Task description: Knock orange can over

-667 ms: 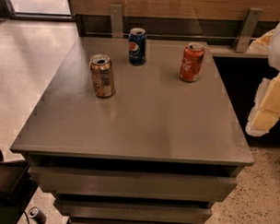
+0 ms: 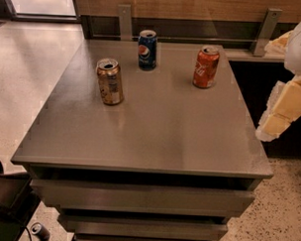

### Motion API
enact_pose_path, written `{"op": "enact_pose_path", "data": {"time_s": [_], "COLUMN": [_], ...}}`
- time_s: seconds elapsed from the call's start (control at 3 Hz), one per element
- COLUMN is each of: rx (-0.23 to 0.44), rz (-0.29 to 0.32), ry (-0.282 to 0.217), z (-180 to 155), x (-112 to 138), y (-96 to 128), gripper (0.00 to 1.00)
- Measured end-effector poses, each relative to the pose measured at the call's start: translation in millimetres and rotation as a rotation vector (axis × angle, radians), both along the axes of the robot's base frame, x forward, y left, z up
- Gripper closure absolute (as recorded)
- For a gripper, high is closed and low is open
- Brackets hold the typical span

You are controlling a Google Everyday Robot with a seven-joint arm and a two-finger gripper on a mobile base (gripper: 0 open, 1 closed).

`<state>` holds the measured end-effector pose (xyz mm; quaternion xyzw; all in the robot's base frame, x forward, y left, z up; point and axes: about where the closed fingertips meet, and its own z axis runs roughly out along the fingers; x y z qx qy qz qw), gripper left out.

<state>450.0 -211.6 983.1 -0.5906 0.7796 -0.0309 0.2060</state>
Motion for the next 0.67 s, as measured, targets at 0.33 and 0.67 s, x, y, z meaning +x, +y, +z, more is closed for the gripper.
{"op": "enact_pose_path", "data": {"time_s": [0.33,0.67], "rx": [0.144,0.314], "rz": [-0.022,-0.032], "ry": [-0.053,-0.116], "z": [-11.7,-19.7], "x": [18.0,30.1], "y": [9.3,33.7], "gripper": [0.0,0.0]}}
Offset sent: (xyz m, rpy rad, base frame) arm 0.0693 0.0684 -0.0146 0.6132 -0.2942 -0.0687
